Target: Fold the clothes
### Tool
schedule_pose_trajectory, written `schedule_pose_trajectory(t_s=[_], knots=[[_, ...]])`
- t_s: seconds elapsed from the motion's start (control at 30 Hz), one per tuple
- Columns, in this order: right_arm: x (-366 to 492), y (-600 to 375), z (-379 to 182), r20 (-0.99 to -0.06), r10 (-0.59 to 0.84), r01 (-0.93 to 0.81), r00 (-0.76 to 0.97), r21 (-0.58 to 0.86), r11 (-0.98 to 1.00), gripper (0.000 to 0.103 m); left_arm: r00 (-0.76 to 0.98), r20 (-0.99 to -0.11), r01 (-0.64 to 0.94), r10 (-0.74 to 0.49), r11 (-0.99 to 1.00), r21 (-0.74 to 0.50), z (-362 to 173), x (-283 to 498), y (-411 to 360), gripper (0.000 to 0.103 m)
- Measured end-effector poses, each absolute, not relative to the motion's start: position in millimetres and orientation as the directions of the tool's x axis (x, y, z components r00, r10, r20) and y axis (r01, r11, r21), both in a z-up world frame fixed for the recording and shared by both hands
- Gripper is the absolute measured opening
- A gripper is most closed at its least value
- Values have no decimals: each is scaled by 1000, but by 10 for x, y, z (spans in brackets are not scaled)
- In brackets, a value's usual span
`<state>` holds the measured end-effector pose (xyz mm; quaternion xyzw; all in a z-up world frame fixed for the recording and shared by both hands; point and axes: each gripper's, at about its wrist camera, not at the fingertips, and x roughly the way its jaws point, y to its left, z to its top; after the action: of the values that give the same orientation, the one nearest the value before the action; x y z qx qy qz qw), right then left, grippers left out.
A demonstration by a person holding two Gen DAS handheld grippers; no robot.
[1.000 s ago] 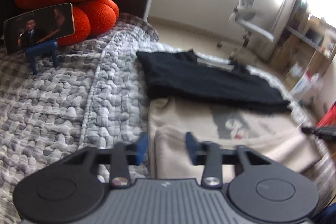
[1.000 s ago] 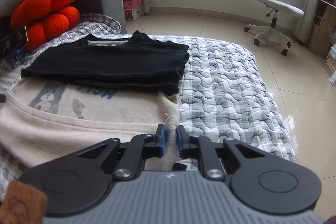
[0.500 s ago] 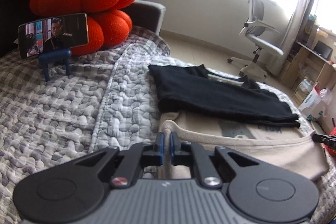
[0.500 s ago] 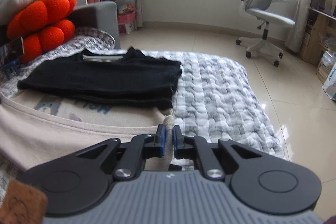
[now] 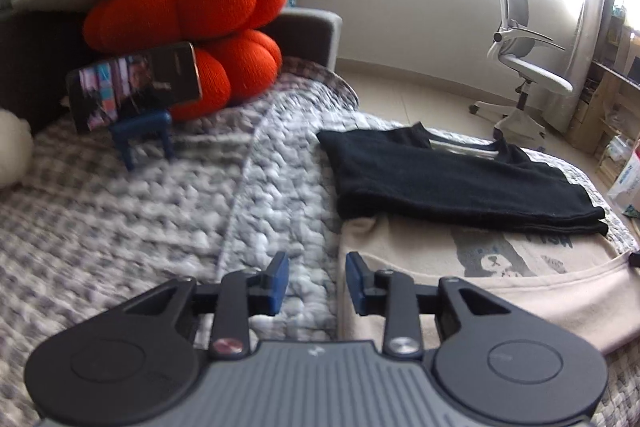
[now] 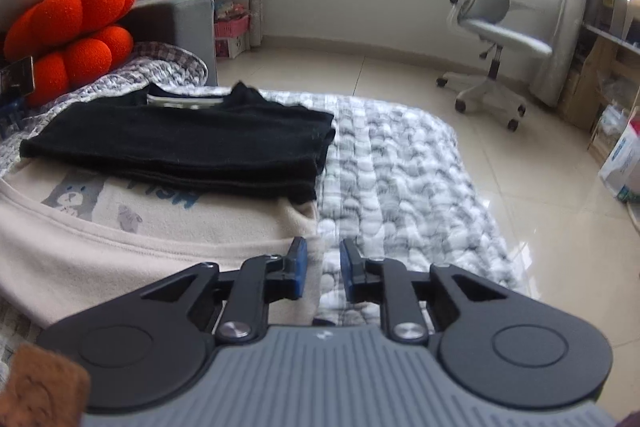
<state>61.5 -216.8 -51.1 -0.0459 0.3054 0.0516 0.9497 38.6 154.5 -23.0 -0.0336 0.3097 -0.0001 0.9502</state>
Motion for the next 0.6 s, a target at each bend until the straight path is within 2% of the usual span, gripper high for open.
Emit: schedule_pose_trajectory(t_s=[0.13,0.27,0.33,0.4,0.47,0.6], knots=[[548,-2076,-405,-558,137,-181,819,-25,983,23,827,-558,65,-67,998,-24,-99,284,1318,40],[516,-1739,-530,-605,272,-346,748,-7,938,23,783,-598,207,-171,978,-10,-244,289,893,42],[488,-1502,-698,-679,272,-427,682,-69,901,23,743,-643,264,-182,964,32,-409,296,653,42],[388,-1376,-749,-673,224,-450,705,-181,874,23,718,-679,277,-152,958,79,-559,276,534,42],[413,-1395,-700,-700,214,-451,682,-173,875,23,723,-672,270,-158,961,65,-596,247,566,42],[506,-1456,-661,-695,255,-460,673,-123,879,23,713,-685,240,-153,970,33,-488,330,667,43]])
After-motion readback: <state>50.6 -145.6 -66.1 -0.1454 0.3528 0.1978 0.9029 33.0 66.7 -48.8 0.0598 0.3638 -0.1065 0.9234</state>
